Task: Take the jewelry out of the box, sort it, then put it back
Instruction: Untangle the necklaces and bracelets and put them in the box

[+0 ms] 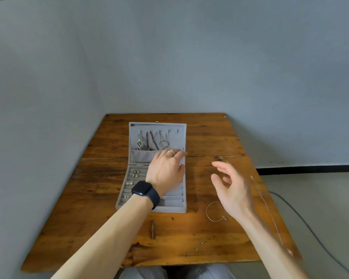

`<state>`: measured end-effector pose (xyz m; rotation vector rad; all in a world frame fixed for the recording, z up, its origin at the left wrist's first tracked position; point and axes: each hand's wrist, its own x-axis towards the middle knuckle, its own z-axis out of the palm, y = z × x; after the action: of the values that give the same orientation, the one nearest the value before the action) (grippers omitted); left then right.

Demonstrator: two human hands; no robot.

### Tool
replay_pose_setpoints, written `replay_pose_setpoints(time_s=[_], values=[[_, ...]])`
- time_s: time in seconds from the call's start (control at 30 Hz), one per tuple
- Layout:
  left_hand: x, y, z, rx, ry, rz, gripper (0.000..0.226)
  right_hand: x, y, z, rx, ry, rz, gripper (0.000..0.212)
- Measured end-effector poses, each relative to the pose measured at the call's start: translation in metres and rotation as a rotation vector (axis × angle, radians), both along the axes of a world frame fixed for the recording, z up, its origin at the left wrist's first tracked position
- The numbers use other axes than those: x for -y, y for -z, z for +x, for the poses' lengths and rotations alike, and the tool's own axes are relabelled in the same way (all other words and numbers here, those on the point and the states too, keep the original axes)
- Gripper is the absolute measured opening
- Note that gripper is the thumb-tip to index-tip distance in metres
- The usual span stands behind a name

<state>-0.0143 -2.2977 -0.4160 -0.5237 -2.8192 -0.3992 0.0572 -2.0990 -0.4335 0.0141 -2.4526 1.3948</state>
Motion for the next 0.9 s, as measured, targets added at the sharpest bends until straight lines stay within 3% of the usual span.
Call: replay_pose_setpoints(time_s=[0.2, 0.4, 0.5, 0.6, 0.73, 0.9], values=[[-0.077, 0.026, 0.065, 0.138, 0.19, 0.101, 0.047, -0.066, 0.041, 0.112, 0.076, 0.35, -0.127, 0.024], [-0.16, 0.067, 0.125, 0.314, 0.371, -0.003, 0.056, -0.109, 0.084, 0.168, 0.292, 0.728, -0.303, 0.022], [-0.182, 0.087, 0.142, 0.361, 0.38, -0.081, 0.06, -0.123, 0.095, 0.168, 0.498, 0.726, -0.339, 0.049], [-0.189, 0.107, 0.156, 0.32, 0.345, -0.195, 0.06, -0.13, 0.104, 0.157, 0.558, 0.668, -0.378, 0.061], [-0.191, 0.112, 0.157, 0.3, 0.321, -0.219, 0.06, -0.134, 0.108, 0.145, 0.529, 0.641, -0.409, 0.038], [-0.19, 0.114, 0.157, 0.306, 0.318, -0.223, 0.059, -0.131, 0.109, 0.16, 0.365, 0.608, -0.609, 0.012]])
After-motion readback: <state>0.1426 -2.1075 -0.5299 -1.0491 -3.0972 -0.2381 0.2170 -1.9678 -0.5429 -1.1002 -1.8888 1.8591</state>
